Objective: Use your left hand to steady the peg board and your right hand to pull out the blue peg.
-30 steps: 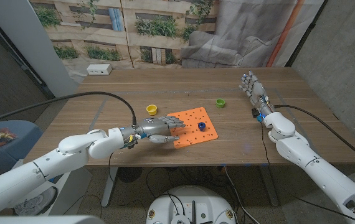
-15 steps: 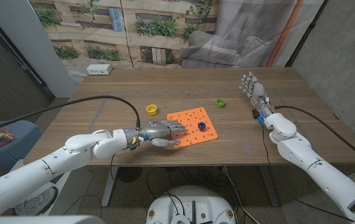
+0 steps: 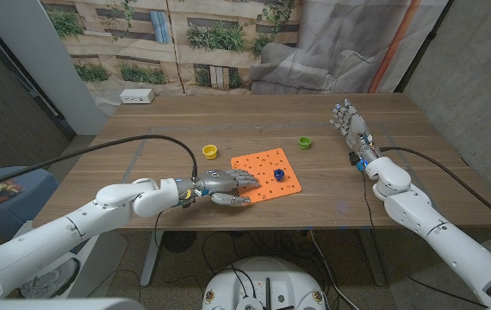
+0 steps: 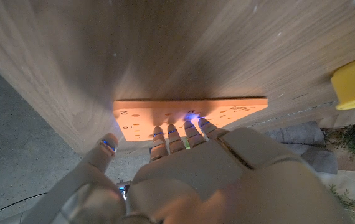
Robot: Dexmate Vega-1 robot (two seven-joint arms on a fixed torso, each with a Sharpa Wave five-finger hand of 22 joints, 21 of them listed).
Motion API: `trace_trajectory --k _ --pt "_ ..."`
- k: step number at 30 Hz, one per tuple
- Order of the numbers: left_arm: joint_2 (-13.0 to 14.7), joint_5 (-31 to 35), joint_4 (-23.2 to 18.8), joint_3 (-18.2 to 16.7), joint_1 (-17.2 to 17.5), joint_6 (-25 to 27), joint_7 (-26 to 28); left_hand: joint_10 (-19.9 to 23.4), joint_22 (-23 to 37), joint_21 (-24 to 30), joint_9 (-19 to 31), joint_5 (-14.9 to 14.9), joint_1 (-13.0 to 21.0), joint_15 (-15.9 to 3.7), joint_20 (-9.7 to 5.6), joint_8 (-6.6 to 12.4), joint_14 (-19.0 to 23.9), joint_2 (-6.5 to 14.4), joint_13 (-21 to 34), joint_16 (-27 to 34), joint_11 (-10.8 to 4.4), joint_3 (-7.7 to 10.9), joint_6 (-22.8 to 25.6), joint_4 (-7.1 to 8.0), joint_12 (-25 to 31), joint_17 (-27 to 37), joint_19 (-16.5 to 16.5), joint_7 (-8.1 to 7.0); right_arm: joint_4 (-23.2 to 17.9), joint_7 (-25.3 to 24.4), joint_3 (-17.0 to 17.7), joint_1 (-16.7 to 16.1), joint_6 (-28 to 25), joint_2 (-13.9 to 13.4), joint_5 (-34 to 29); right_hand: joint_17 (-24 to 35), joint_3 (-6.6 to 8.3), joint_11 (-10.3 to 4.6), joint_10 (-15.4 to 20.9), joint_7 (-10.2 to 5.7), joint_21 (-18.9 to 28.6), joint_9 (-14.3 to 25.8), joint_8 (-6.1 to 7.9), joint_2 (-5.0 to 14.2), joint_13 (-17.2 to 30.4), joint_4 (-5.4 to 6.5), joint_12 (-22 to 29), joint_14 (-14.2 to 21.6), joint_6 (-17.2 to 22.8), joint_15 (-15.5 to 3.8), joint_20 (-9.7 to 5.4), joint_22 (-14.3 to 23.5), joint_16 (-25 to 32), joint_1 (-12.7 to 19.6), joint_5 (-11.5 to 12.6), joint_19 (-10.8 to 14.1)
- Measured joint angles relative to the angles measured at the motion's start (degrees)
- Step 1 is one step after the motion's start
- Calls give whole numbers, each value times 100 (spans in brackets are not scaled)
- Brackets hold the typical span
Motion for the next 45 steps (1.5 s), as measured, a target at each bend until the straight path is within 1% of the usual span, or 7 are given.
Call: trace_trajectory --k 9,16,21,28,31,37,45 --pt "-36 -77 95 92 -101 -33 -126 62 -4 9 3 0 0 19 -20 39 24 0 -4 -4 19 -1 66 -49 -1 -16 23 61 36 167 -66 44 0 1 10 0 0 0 0 0 0 0 0 -2 0 0 41 0 0 0 0 0 5 2 0 0" --pt "-38 -190 118 117 -144 -33 -266 115 1 43 1 0 0 11 -20 39 53 0 -18 1 29 -1 110 -49 -6 -14 85 64 98 321 -112 89 101 -51 -37 -26 -2 18 25 -2 0 0 26 -74 1 -2 62 1 46 0 0 0 5 74 -36 0" --pt "-38 -243 127 124 -164 -29 -354 125 6 43 0 0 0 11 -8 38 96 0 -11 1 19 -1 126 -49 23 -11 98 81 108 379 -152 115 180 -126 -190 -53 -30 -12 117 -41 45 0 44 -73 1 -65 85 55 85 -12 -6 0 29 74 -44 49" --pt "-34 -287 129 126 -178 13 -437 125 1 56 0 0 0 10 -19 38 97 0 -8 0 19 16 156 -66 23 -12 146 50 49 437 -214 153 218 -290 -439 -89 -18 21 146 -102 45 2 44 -23 1 -118 85 75 146 -32 -24 0 29 23 -44 66" --pt "-32 -302 126 127 -179 47 -462 135 -4 68 0 0 0 10 -19 38 96 0 -9 -2 30 23 156 -73 23 -13 146 50 7 451 -239 163 230 -363 -560 -106 0 19 145 -102 45 14 44 -83 1 -144 85 74 146 -32 -16 0 29 83 -44 131" --pt "-30 -334 122 125 -184 96 -504 155 -1 68 0 0 0 -9 -19 38 115 0 -11 -4 49 24 156 -73 23 -16 146 50 -99 377 -293 174 319 -524 -950 -141 8 -2 123 -143 45 13 44 -53 1 -214 85 74 186 -32 -12 0 29 117 -44 135" --pt "-27 -370 121 125 -214 127 -573 155 2 68 2 0 0 -10 -19 38 115 0 -12 -4 50 24 186 -73 22 -11 146 80 -337 8 -329 75 465 -784 -1767 -198 14 -35 90 -177 40 13 44 -81 2 -320 85 71 214 -32 -11 0 13 205 -44 132"
